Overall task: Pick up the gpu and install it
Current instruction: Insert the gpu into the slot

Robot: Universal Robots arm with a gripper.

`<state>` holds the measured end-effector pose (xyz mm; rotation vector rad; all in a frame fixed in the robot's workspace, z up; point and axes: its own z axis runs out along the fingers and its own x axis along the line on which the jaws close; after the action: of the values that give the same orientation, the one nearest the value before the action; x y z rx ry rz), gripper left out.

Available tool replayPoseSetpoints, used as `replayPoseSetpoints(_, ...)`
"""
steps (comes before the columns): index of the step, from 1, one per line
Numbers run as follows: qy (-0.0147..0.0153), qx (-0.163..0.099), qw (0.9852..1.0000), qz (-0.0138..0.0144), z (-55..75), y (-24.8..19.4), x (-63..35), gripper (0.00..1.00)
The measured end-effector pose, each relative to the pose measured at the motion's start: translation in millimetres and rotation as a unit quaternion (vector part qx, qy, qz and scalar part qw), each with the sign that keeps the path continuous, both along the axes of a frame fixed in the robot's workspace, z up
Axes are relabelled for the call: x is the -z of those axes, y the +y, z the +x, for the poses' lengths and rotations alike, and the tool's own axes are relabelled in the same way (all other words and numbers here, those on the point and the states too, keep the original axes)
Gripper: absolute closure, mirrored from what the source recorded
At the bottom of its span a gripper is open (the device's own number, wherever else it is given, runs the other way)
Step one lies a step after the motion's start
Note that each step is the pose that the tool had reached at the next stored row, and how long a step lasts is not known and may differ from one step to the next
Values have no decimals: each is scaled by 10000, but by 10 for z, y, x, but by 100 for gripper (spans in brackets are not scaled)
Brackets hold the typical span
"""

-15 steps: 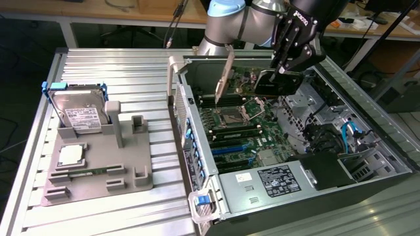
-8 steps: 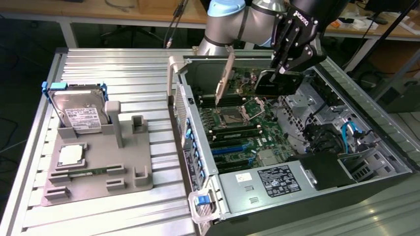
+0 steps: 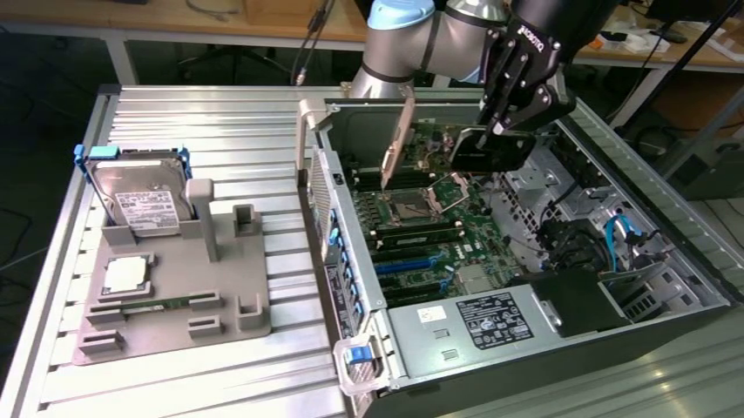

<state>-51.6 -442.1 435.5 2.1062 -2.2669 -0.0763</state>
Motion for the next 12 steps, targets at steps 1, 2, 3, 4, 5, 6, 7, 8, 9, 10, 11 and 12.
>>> replayPoseSetpoints(1, 0, 0, 10000, 0, 2, 0, 5, 73)
replayPoseSetpoints(2, 0, 0, 10000, 0, 3, 0, 9, 73)
replayPoseSetpoints(3, 0, 0, 10000, 0, 4, 0, 14, 73)
replayPoseSetpoints(4, 0, -1, 10000, 0, 6, 0, 19, 73)
replayPoseSetpoints(5, 0, -1, 10000, 0, 7, 0, 23, 73)
replayPoseSetpoints(6, 0, 0, 10000, 0, 9, 0, 28, 73)
replayPoseSetpoints(7, 0, 0, 10000, 0, 10, 0, 32, 73)
replayPoseSetpoints(8, 0, 0, 10000, -1, 11, 0, 35, 73)
replayPoseSetpoints(9, 0, 0, 10000, 0, 12, 0, 40, 73)
replayPoseSetpoints(10, 0, 0, 10000, -1, 13, 0, 45, 73)
replayPoseSetpoints(11, 0, 0, 10000, -1, 14, 0, 49, 73)
replayPoseSetpoints(12, 1, 0, 10000, -2, 15, 0, 55, 73)
